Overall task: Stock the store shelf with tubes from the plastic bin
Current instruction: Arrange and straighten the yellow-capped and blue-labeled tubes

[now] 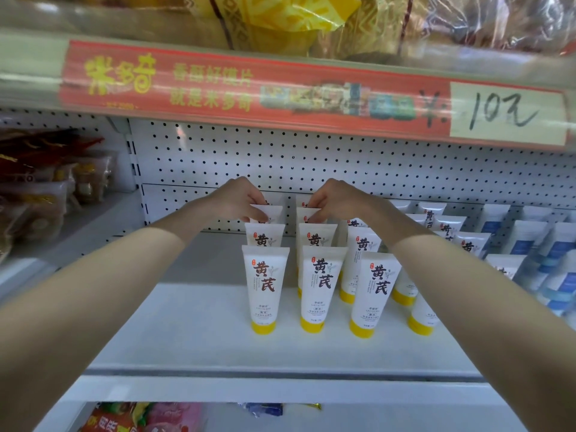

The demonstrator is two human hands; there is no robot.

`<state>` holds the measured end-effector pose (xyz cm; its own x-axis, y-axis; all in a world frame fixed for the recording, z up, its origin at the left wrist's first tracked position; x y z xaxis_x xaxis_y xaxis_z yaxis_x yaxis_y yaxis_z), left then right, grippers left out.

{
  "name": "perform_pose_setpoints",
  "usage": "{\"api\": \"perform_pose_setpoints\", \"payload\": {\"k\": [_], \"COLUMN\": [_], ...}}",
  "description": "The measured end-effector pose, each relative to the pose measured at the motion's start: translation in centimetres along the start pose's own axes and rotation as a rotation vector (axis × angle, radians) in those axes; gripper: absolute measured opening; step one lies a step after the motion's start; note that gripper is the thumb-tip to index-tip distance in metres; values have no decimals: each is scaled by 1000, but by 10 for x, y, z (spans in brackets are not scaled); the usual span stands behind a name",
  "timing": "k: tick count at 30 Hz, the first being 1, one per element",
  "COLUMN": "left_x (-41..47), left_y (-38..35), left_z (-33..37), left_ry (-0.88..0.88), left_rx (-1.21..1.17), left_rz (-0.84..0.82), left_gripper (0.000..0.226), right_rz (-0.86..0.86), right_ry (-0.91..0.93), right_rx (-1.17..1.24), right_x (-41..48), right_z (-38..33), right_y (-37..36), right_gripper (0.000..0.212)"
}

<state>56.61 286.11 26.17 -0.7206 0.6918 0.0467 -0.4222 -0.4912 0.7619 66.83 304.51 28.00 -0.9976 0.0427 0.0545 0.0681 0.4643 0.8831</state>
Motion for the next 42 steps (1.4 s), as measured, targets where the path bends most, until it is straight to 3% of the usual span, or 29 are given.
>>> {"api": "perform_pose_setpoints", "payload": {"k": [13,26,29,33,37,42], "left_x": [4,-2,-11,-32,-49,-55], "left_y": [-1,2,10,16,8,-1], "left_z": [-1,2,11,29,30,19], "left_ry": [23,26,-4,-70,-67,-14], "left_rx": [1,-2,-41,-104,-91,-31], "left_rz": [16,24,102,141,12,-20], "left_gripper": [5,20,27,18,18,17], "right_rz": [44,40,117,227,108,-2], "right_ry": [11,25,67,127,127,92], "right_rx": [-10,11,16,98,157,42], "right_x": [1,-4,-10,-26,-42,-49], "right_z": [-1,-6,-11,-20,-26,-26], "right_y": [-1,0,8,15,9,-3], "right_gripper": [21,29,32,28,20,25]}}
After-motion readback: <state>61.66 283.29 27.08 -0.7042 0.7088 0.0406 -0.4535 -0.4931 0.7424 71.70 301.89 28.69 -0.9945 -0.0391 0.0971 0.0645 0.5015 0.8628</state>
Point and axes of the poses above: each hand's wrist, its own x-axis towards the middle knuckle, its own y-axis out of the back of the hand, z = x × y, the point moved 2 cm from there along x, towards the middle knuckle, and after that the axes turned 8 degrees about y, right-handed, at the moved point
